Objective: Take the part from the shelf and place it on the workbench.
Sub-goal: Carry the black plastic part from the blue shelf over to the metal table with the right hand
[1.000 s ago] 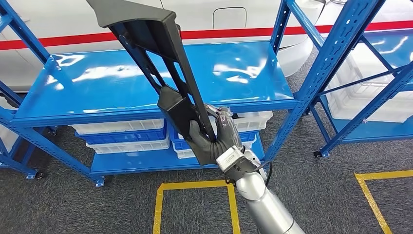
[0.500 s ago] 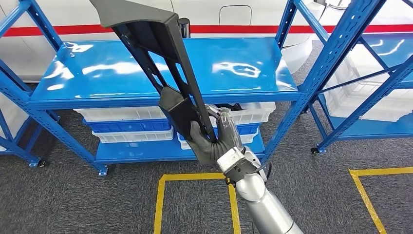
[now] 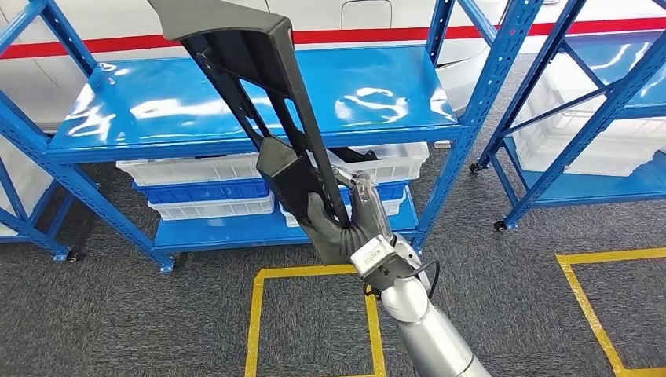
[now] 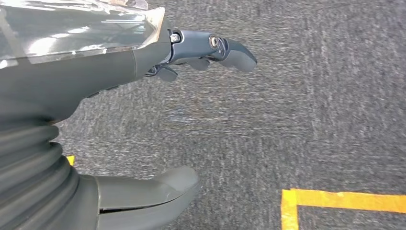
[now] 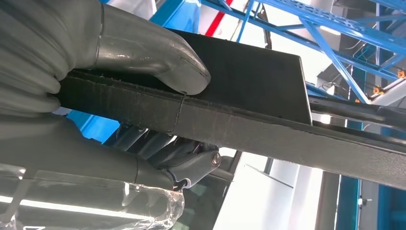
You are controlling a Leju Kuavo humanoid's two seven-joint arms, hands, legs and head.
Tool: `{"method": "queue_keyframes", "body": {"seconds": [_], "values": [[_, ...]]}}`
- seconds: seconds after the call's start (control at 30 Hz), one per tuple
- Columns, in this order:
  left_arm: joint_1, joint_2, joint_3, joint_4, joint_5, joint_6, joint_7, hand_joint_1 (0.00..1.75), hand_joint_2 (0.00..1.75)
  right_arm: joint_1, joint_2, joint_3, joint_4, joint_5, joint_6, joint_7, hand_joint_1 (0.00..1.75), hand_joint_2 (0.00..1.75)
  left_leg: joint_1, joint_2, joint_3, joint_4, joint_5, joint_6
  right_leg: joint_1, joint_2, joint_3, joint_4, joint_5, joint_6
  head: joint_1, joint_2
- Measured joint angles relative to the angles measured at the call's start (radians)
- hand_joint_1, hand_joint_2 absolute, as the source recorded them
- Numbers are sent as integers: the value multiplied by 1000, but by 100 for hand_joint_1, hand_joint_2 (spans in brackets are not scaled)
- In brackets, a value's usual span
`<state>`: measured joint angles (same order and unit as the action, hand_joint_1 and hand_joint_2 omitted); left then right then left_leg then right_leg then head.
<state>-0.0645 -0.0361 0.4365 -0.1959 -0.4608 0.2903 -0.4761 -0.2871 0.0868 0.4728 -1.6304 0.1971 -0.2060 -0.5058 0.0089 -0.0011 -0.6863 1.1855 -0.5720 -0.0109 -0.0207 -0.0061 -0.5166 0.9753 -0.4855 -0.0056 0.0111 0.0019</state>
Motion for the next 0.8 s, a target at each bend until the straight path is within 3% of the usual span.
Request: {"method": "queue_keyframes", "body": {"seconds": [0.03, 0.07, 0.1, 0.17, 0.23, 0.3, 0.37, 0.4, 0.47, 0.53, 0.57, 0.6, 0.63, 0.67, 0.73, 0.8], "values": [[0, 0, 1, 0, 0, 0, 0, 0, 175, 0, 0, 0, 1, 0, 1, 0, 175, 175, 3, -1, -14, 58, -25, -5, 1, 0, -13, 3, 8, 1, 0, 0], [0, 1, 2, 0, 0, 0, 0, 0, 175, 0, 0, 0, 1, 0, 2, 0, 175, 175, 6, -1, -15, 91, -26, -9, 1, 0, -26, 6, 15, 3, 0, 0], [0, 1, 3, 0, 0, 0, 0, 0, 175, 1, 0, 0, 2, -1, 3, 0, 175, 175, 10, -1, 0, 90, -8, -12, 0, 0, -39, 11, 20, 6, 0, 0], [-1, 1, 4, 0, 0, 0, -2, 0, 175, 0, 0, 0, 3, -3, 5, -2, 175, 175, 18, -1, 81, -10, 42, -15, -2, 0, -60, 25, 28, 14, 0, 0], [-2, 2, 4, 0, -1, 0, -3, 0, 175, 0, 0, -1, 3, -5, 6, -6, 175, 175, 17, -5, 162, -132, 53, -14, 0, 0, -75, 37, 35, 24, 0, 0], [-3, 2, 5, 0, -1, 0, -5, 0, 175, -1, 0, -1, 3, -7, 6, -10, 175, 175, 10, -8, 184, -175, 45, -5, 2, 0, -83, 40, 46, 41, 1, 0], [-3, 1, 6, 0, -1, 0, -6, 0, 175, -1, -1, -2, 4, -9, 6, -13, 175, 175, 6, -5, 172, -180, 59, 17, 1, 0, -91, 41, 51, 57, 1, 0], [-3, 0, 6, 0, -1, -1, -8, 0, 175, -2, -1, -2, 4, -10, 7, -14, 175, 175, 5, -3, 163, -183, 69, 31, 1, 1, -102, 55, 35, 59, 2, 0], [-4, -4, 6, 0, -2, 1, -15, 0, 175, -3, -2, -4, 6, -14, 7, -16, 175, 175, 4, 2, 141, -188, 93, 53, 1, 3, -137, 142, -39, 49, 3, 0], [-4, -11, 6, -1, -4, 6, -20, 0, 175, -3, -2, -6, 9, -15, 7, -16, 175, 175, 1, 4, 113, -188, 113, 60, 1, 3, -174, 274, -111, 45, 3, 0], [-4, -16, 6, -1, -6, 11, -21, 0, 175, -2, -2, -6, 12, -16, 7, -16, 175, 175, 0, 4, 100, -187, 124, 60, 1, 3, -178, 318, -121, 51, 3, 0], [-4, -21, 6, -1, -8, 15, -22, 0, 175, -2, -3, -7, 14, -16, 7, -16, 175, 175, -1, 4, 87, -186, 133, 59, 2, 3, -166, 330, -113, 60, 3, 0], [-4, -27, 6, -1, -10, 19, -23, 0, 175, -2, -3, -7, 16, -16, 7, -16, 175, 175, -2, 4, 76, -186, 143, 58, 2, 3, -134, 302, -92, 69, 3, 0], [-4, -32, 6, -1, -10, 21, -24, 0, 175, -3, -3, -7, 17, -16, 8, -17, 175, 175, -3, 4, 66, -185, 151, 56, 3, 3, -86, 241, -70, 74, 3, 0], [-3, -39, 7, -1, -9, 24, -24, 0, 175, -6, -2, -7, 20, -16, 13, -22, 175, 175, -7, 3, 53, -182, 167, 48, 9, 4, 23, 85, -54, 68, 3, 0], [-3, -43, 8, -1, -6, 29, -24, 0, 175, -11, -1, -6, 26, -18, 18, -30, 175, 175, -10, 3, 46, -182, 183, 38, 14, 5, 73, -2, -61, 54, 2, 0]]}}
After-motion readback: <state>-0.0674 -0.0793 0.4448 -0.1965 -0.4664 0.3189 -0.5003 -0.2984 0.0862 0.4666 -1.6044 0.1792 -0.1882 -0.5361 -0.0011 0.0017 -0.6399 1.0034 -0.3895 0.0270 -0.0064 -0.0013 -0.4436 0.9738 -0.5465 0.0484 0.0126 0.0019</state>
